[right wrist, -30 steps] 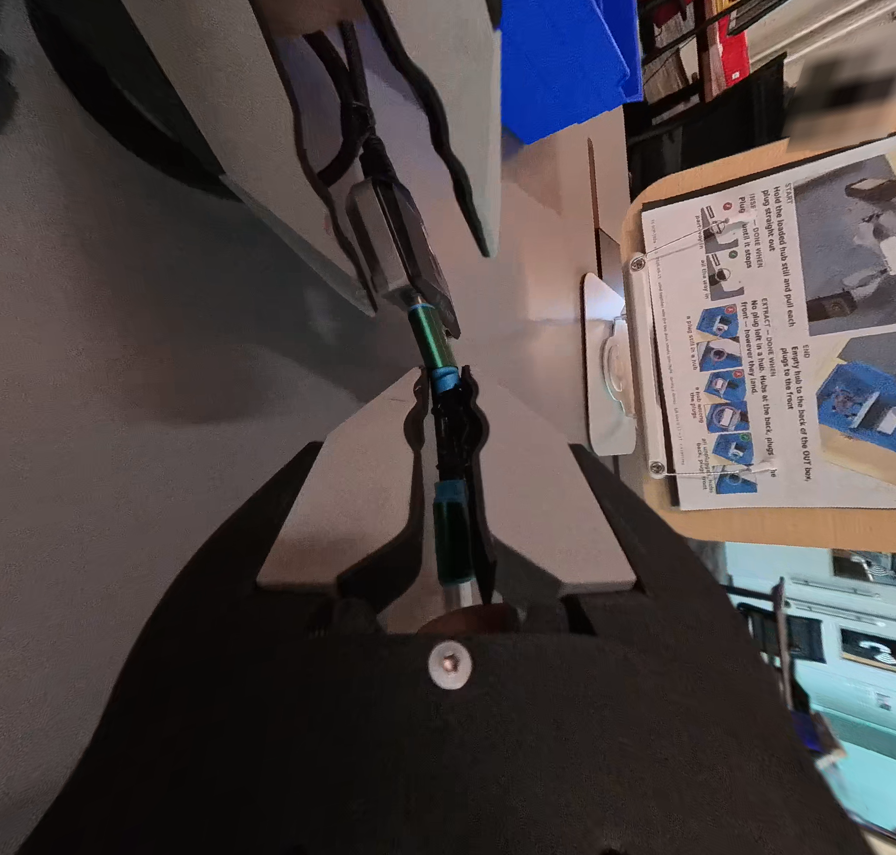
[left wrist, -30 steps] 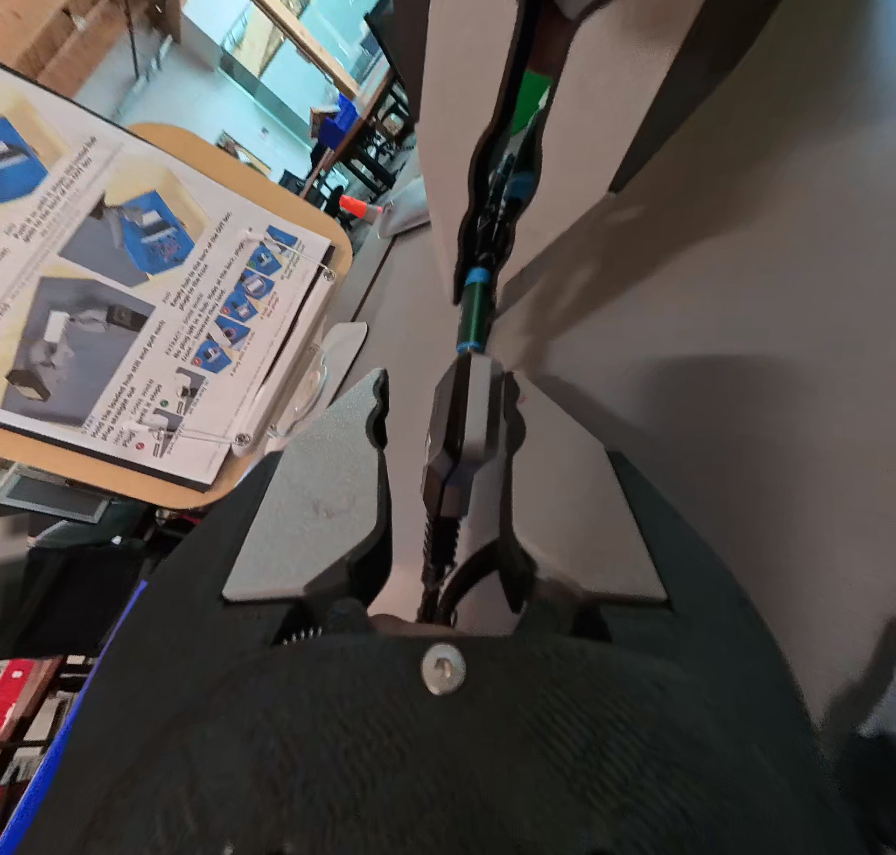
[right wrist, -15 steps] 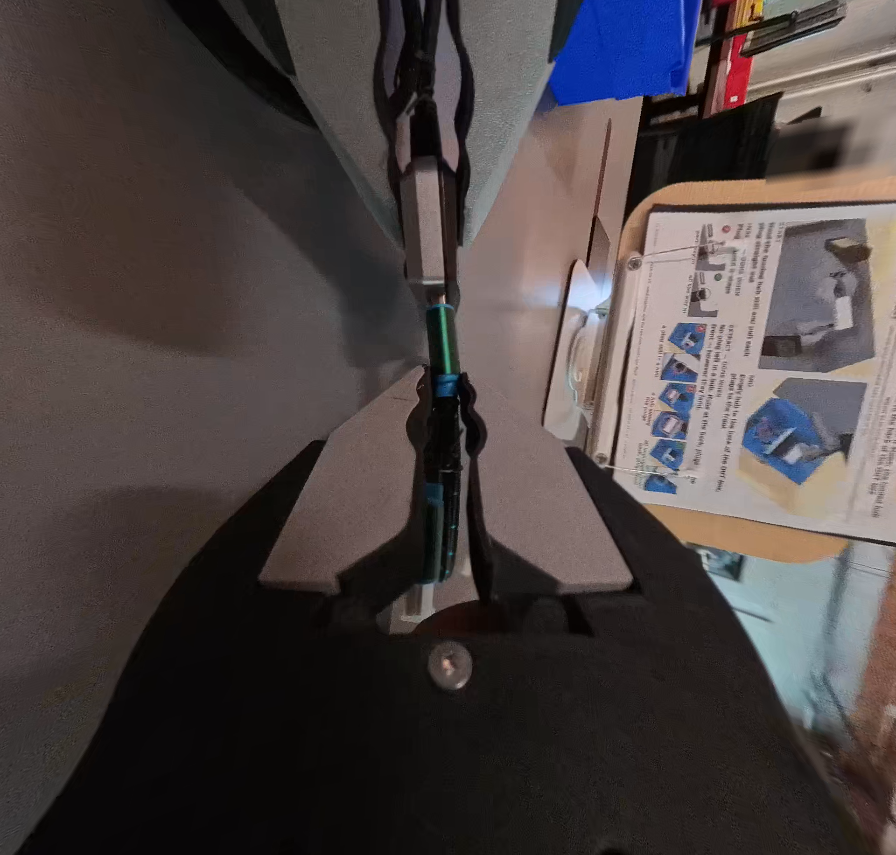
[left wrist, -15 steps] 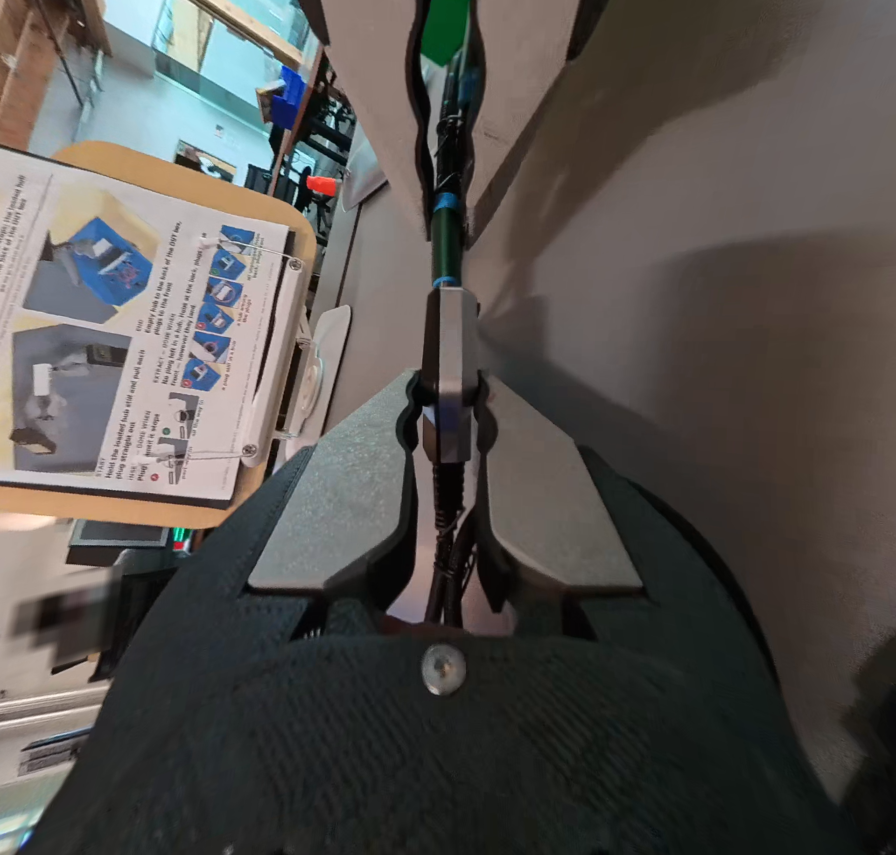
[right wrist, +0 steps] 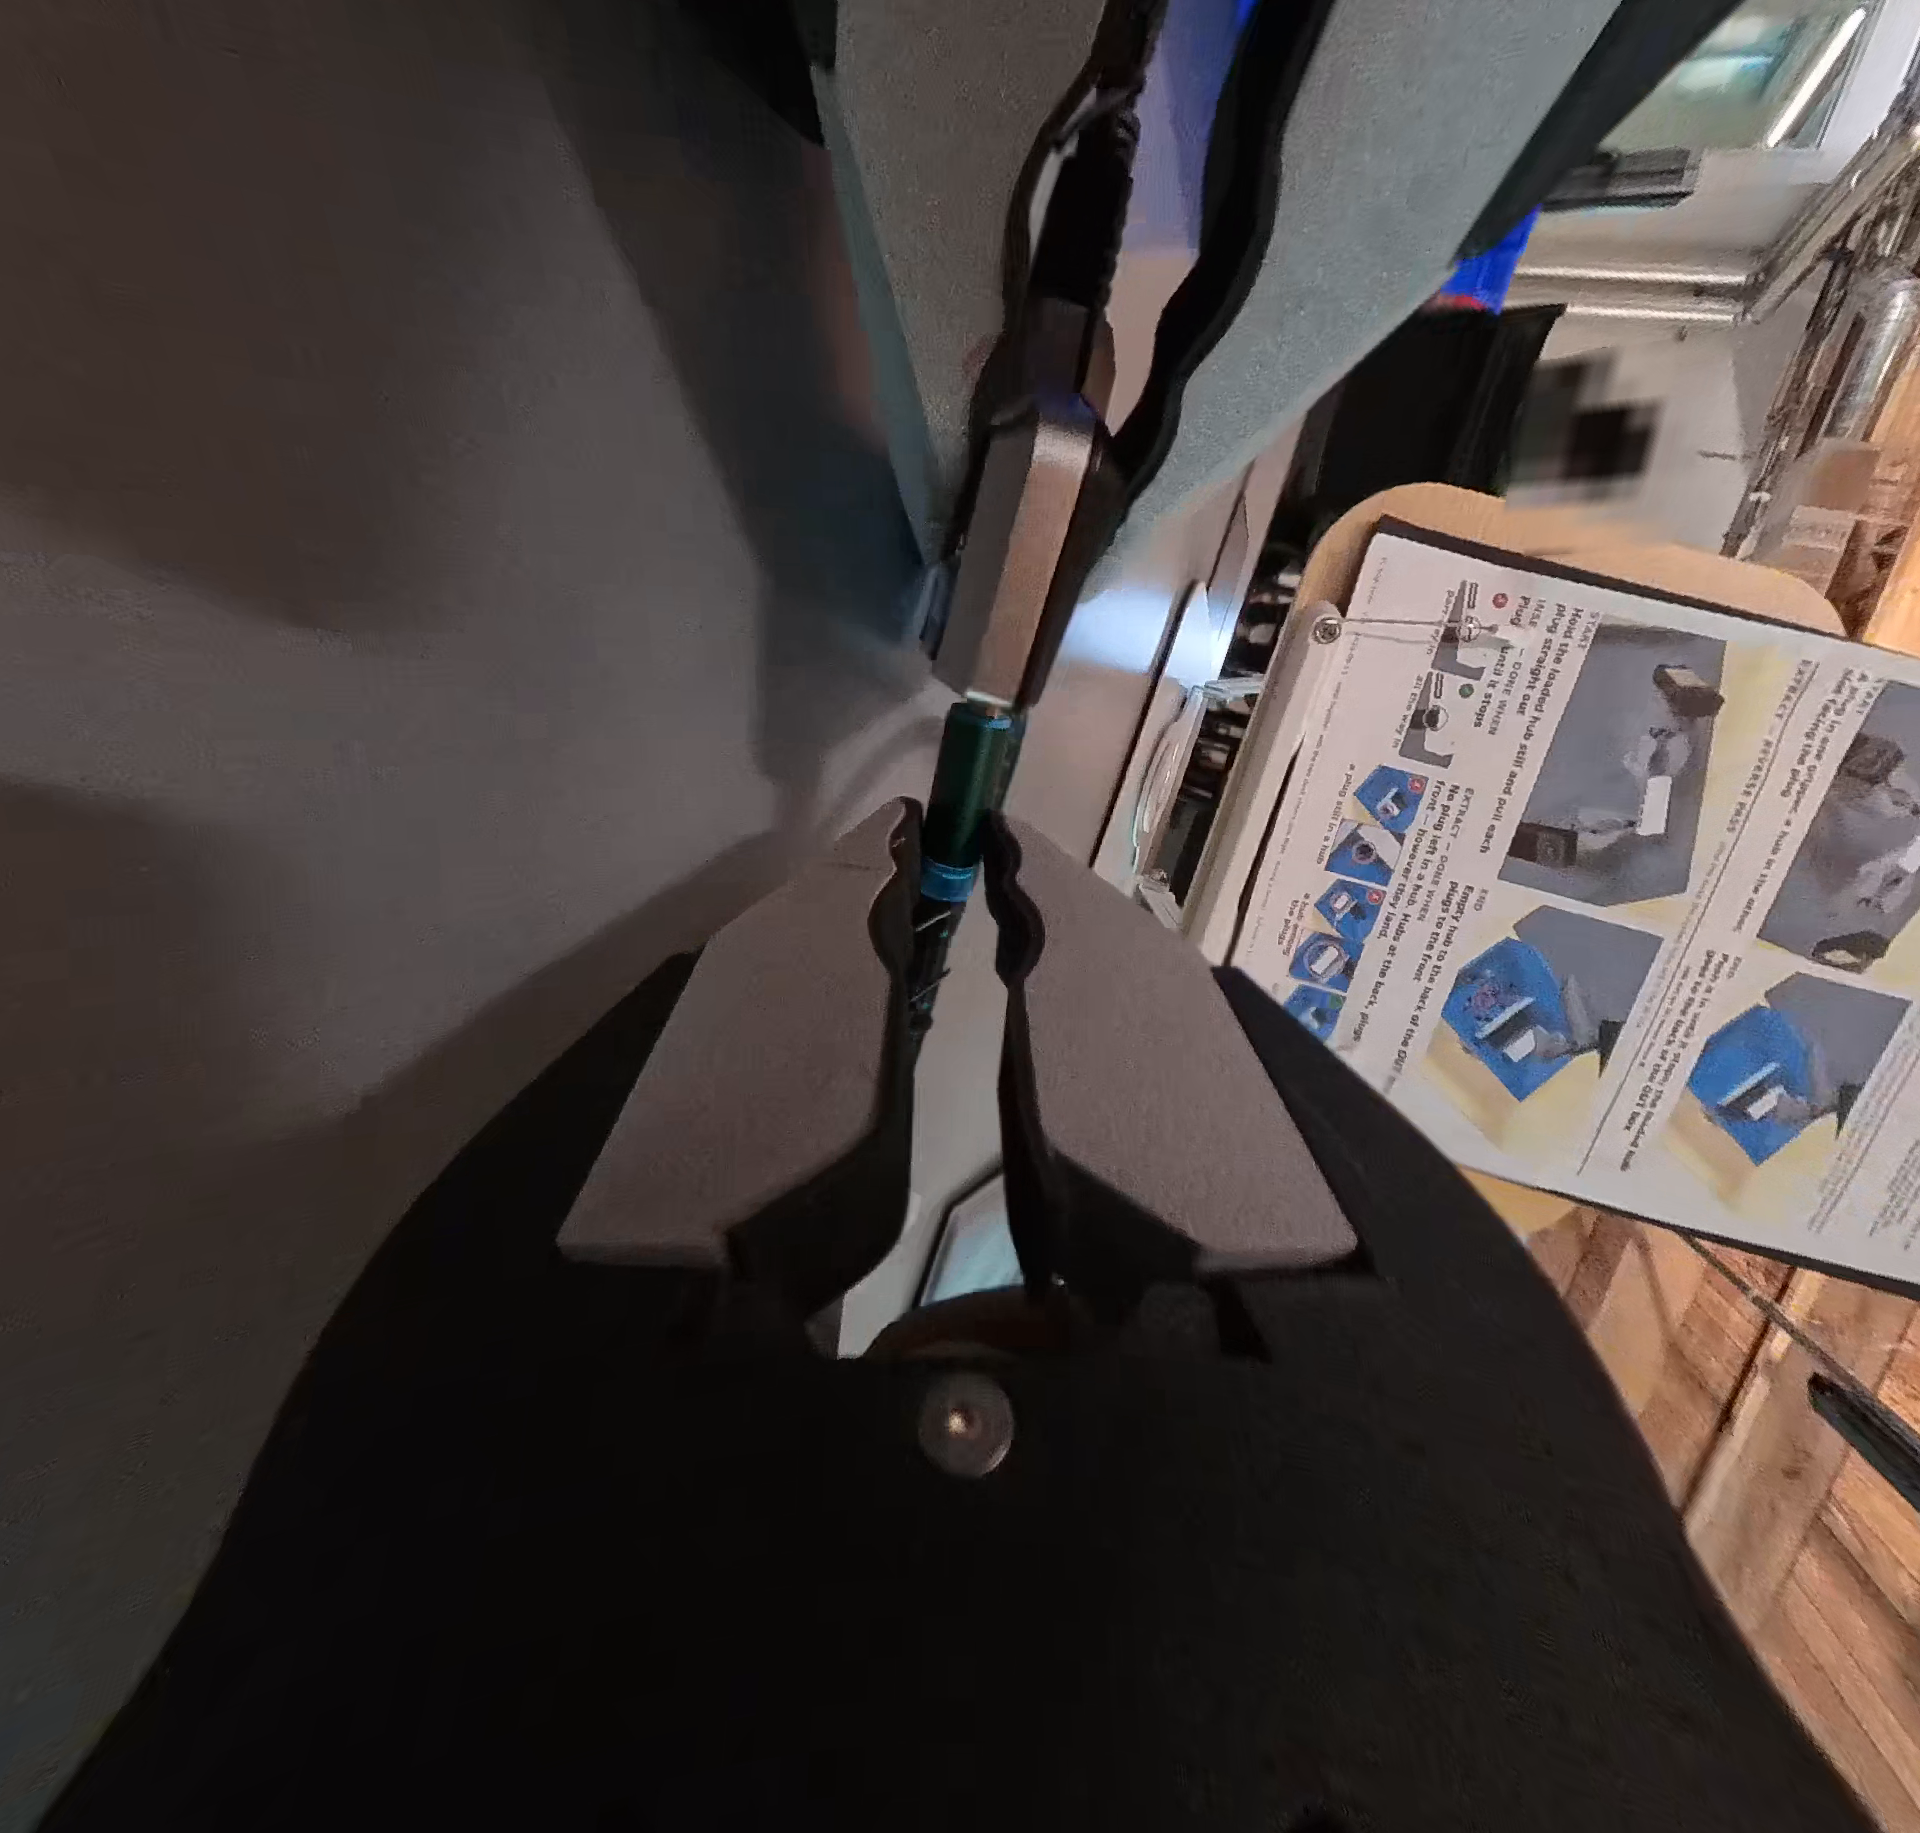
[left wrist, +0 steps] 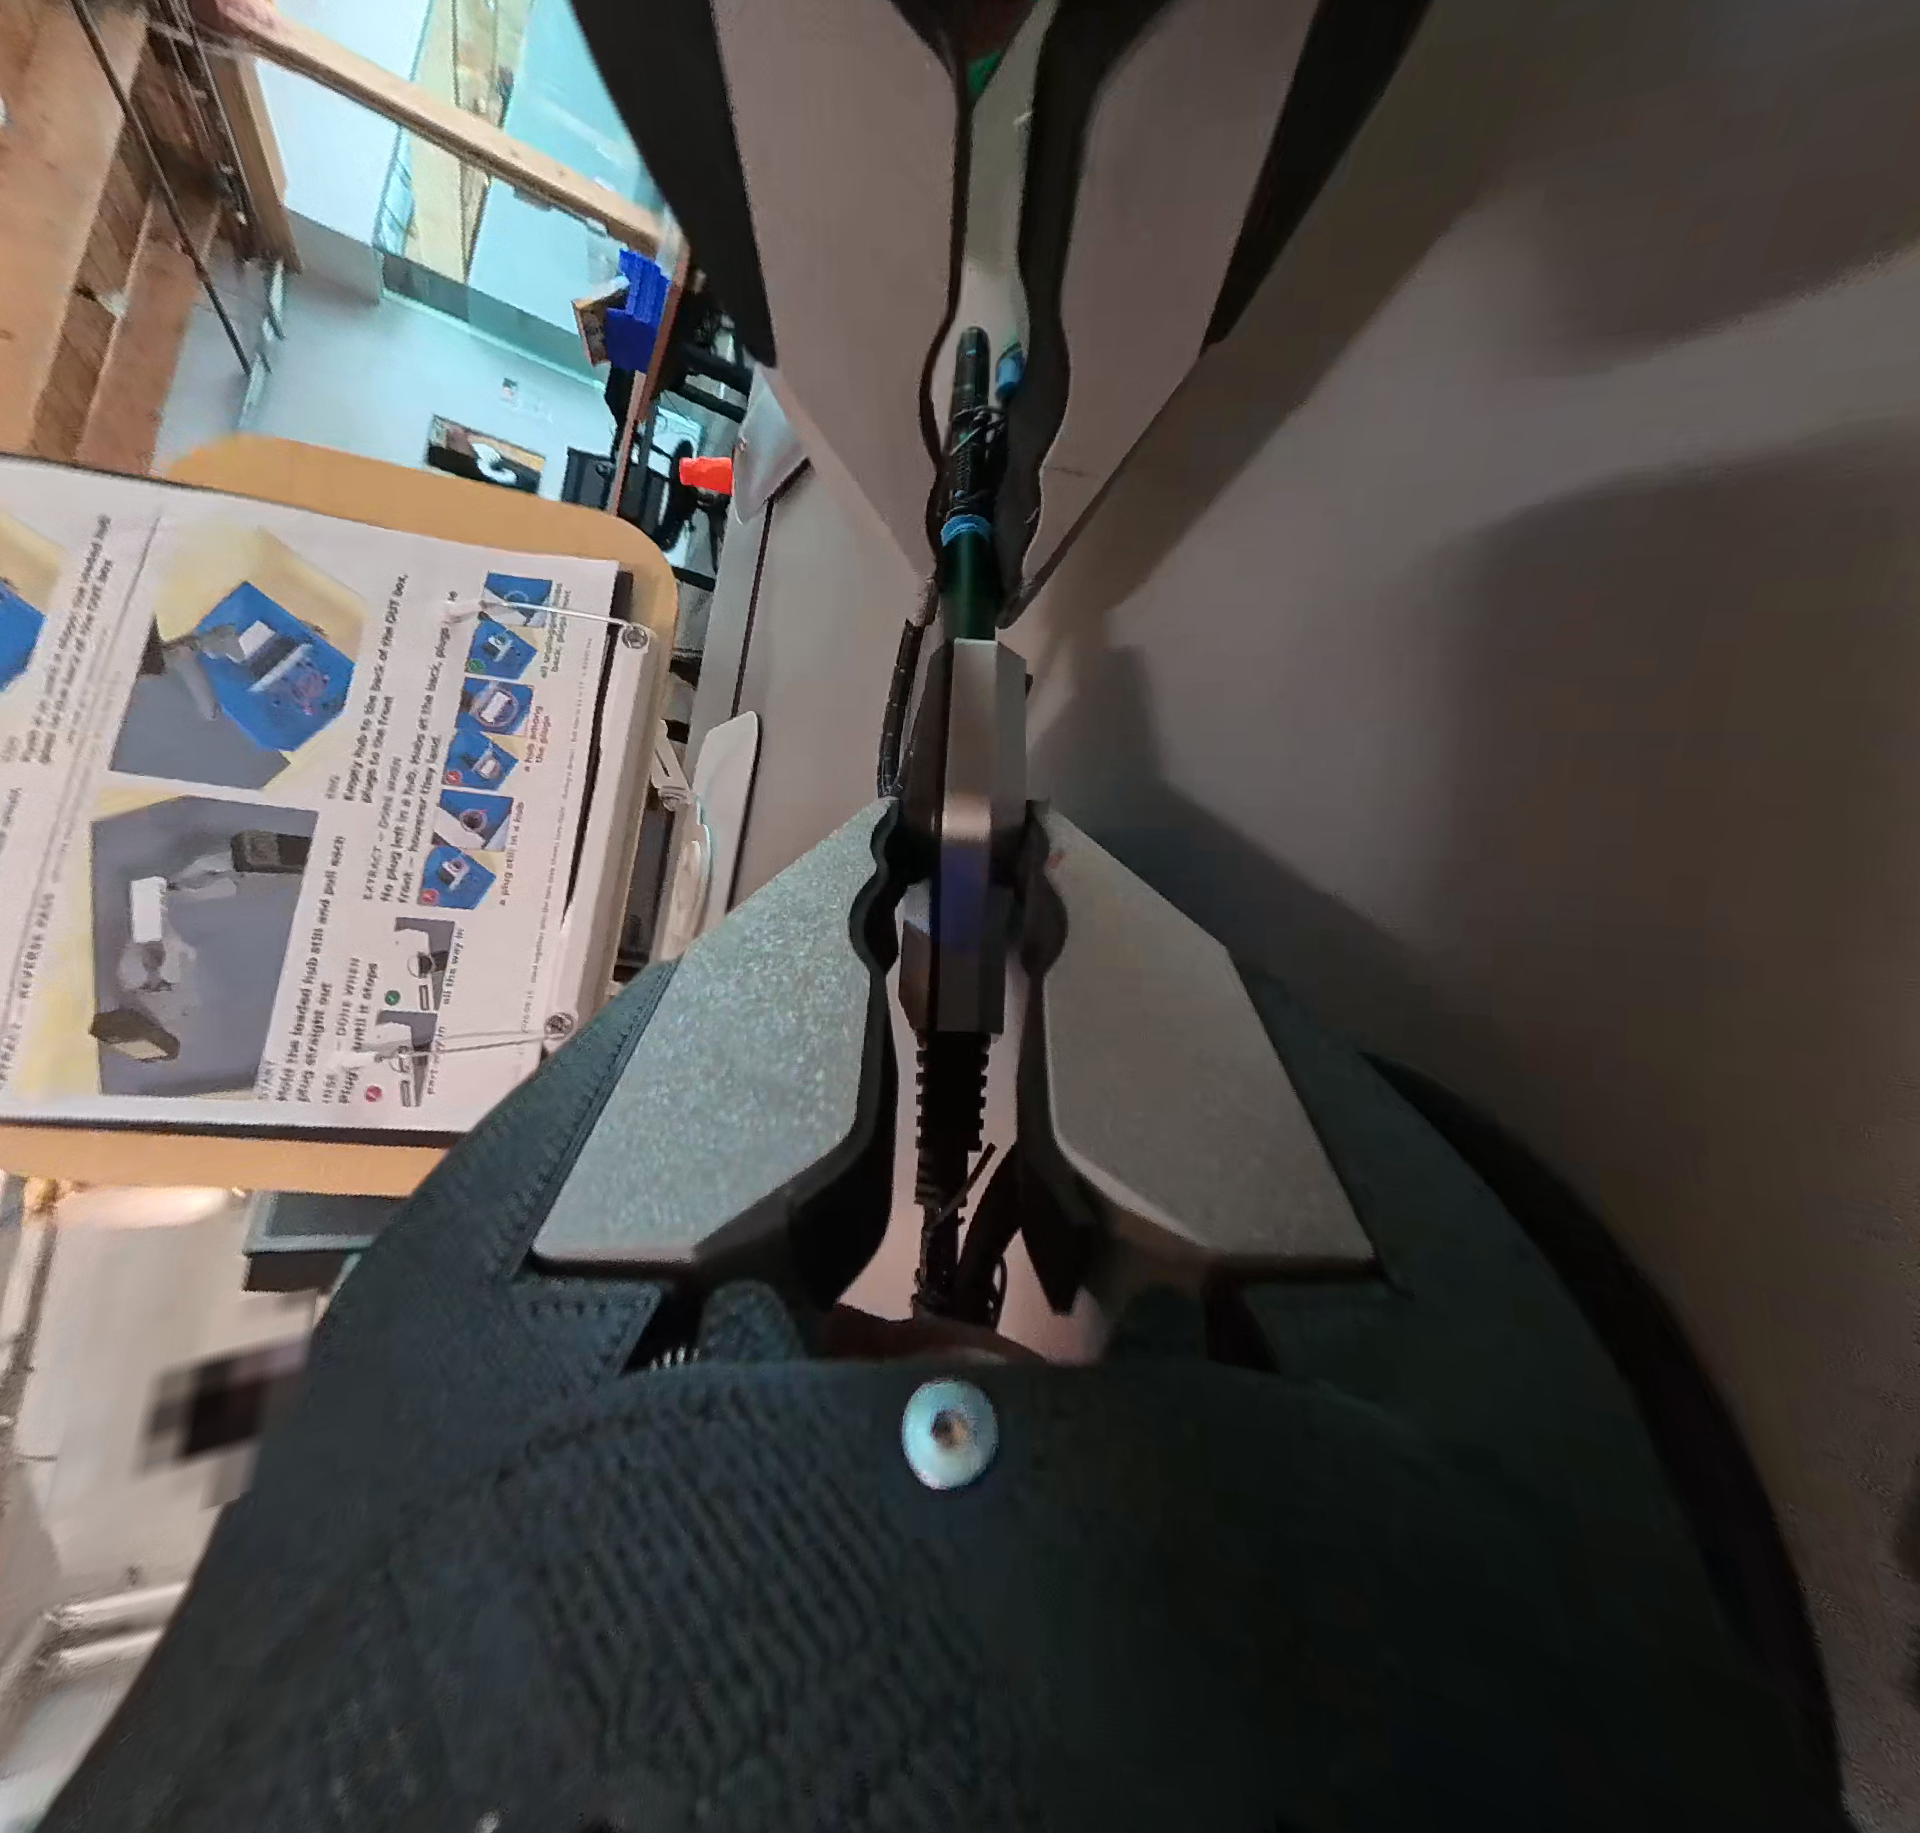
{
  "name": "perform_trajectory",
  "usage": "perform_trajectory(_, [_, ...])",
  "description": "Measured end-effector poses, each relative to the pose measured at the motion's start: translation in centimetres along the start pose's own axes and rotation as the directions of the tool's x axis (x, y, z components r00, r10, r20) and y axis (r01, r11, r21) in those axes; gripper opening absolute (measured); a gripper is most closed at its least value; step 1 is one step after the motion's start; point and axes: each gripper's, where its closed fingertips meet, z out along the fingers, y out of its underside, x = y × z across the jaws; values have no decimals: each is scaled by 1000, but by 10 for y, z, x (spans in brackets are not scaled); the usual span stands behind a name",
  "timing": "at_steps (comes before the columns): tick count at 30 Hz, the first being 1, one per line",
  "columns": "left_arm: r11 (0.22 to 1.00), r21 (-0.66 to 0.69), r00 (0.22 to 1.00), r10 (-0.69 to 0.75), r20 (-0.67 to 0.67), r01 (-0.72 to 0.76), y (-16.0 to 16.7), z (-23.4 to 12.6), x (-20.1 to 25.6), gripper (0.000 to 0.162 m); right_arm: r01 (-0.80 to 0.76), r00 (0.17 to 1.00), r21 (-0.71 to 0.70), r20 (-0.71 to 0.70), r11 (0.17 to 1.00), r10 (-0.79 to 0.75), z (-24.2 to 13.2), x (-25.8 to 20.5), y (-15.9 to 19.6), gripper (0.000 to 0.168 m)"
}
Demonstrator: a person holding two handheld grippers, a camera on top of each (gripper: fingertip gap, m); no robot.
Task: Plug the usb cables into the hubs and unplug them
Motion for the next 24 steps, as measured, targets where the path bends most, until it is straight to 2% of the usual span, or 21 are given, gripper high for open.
perform_trajectory(3, [996,45,997,81,14,-81,1,-5,3,16,-20,1000,102,16,995,18,-4,-4,-9,6])
perform_trajectory(5, [990,75,989,116,89,-123,-2,-9,-7,17,-84,996,150,-26,985,89,-10,8,-10,7])
perform_trajectory(8, [983,84,971,142,194,-161,-8,-11,-25,18,-153,981,127,-98,980,166,-16,26,-4,9])
perform_trajectory(10, [974,76,952,190,241,-214,-11,-12,-28,18,-100,973,133,-196,986,125,-23,32,-7,18])
perform_trajectory(13, [968,98,946,199,256,-230,-19,-13,-25,19,-25,966,150,-252,988,62,-28,29,-18,10])
perform_trajectory(16, [981,159,966,70,249,-112,-32,-14,-30,22,-83,966,104,-234,991,106,-26,35,-11,8])
perform_trajectory(17, [981,187,966,2,257,-52,-37,-16,-37,26,-144,963,98,-214,985,162,-26,40,-5,8])
perform_trajectory(19, [968,247,941,-127,314,49,-45,-29,-59,45,-214,945,69,-236,974,225,-32,54,13,8])
perform_trajectory(22, [894,390,877,-356,323,220,-55,-61,-94,49,-280,916,28,-292,960,276,-52,78,37,8])
perform_trajectory(24, [801,499,819,-507,270,331,-62,-87,-116,46,-332,891,-4,-330,943,312,-71,95,57,8])
